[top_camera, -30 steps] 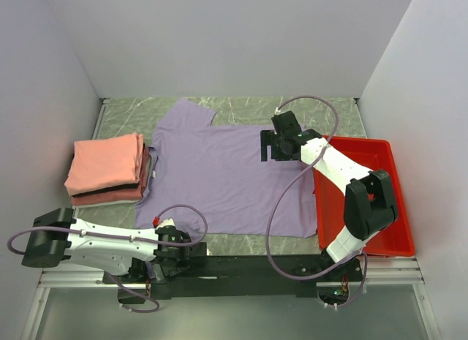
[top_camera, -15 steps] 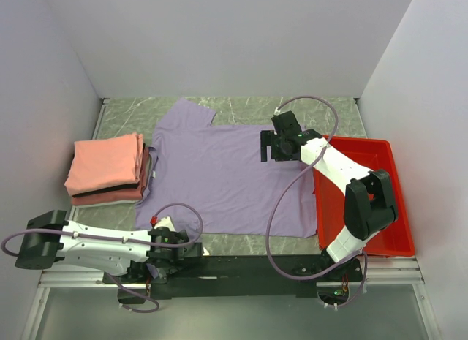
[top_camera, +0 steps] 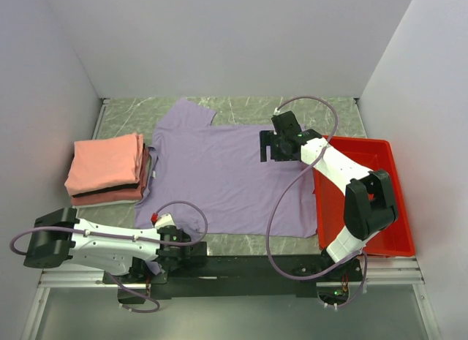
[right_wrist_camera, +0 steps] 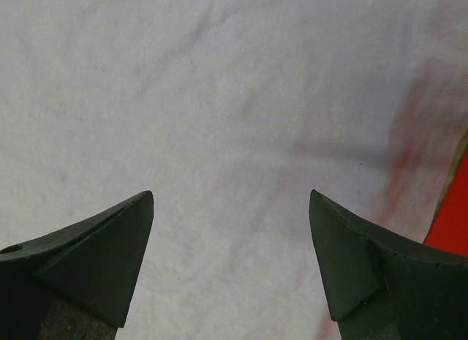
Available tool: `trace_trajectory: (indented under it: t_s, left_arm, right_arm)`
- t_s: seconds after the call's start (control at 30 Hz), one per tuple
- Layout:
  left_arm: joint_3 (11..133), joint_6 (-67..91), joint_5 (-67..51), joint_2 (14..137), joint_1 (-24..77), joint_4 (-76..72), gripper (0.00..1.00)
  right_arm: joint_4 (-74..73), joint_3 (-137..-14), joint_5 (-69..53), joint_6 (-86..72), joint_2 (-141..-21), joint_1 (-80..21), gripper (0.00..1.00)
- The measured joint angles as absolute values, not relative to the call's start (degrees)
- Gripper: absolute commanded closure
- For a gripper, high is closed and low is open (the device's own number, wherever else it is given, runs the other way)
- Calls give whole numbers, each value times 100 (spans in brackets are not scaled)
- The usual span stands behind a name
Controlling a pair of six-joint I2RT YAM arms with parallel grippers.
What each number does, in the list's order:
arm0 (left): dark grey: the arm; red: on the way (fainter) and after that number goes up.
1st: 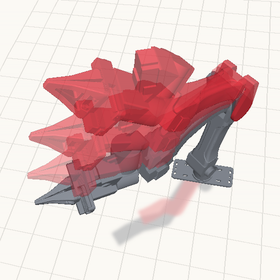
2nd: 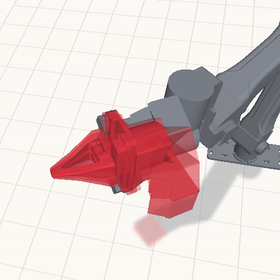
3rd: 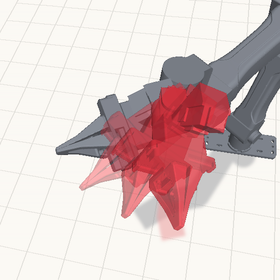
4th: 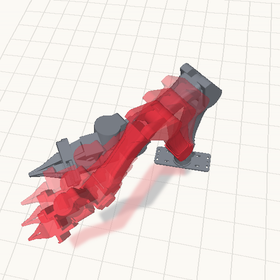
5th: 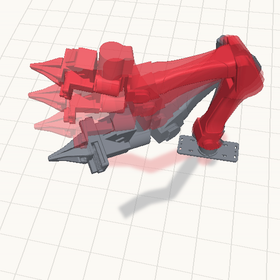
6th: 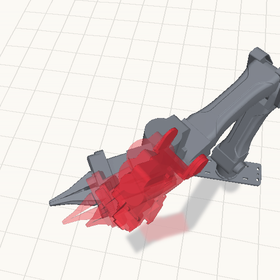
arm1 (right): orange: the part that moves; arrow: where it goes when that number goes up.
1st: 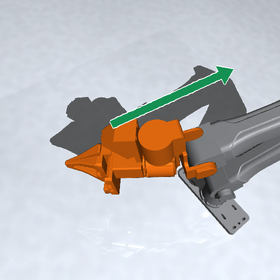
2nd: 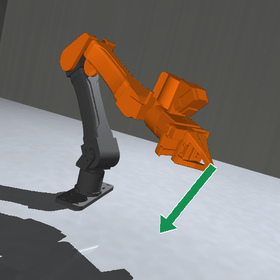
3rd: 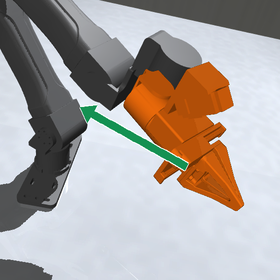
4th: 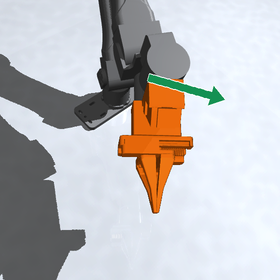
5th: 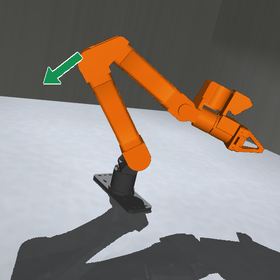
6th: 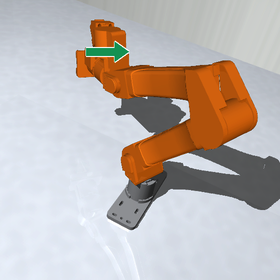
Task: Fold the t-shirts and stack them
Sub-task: Fold the tshirt
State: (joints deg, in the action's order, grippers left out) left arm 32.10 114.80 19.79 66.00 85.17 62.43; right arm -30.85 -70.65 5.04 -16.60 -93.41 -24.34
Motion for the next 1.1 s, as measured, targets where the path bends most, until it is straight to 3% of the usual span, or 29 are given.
trace_trajectory:
  t_s: [0.43, 0.7, 1.1]
  left_arm:
    - [2908, 11467, 2316, 6145, 8281, 6473, 100]
    - [2993, 11461, 2569, 6099, 8278, 6587, 100]
    - [3046, 11461, 3006, 5249, 8202, 6646, 100]
  right_arm:
    - [-3092, -7065, 495, -1638, -9415, -2434, 7]
    - [-3076, -6696, 515, -1850, -9205, -2436, 7]
    - [-4121, -4425, 460, -2963, -6578, -3216, 10]
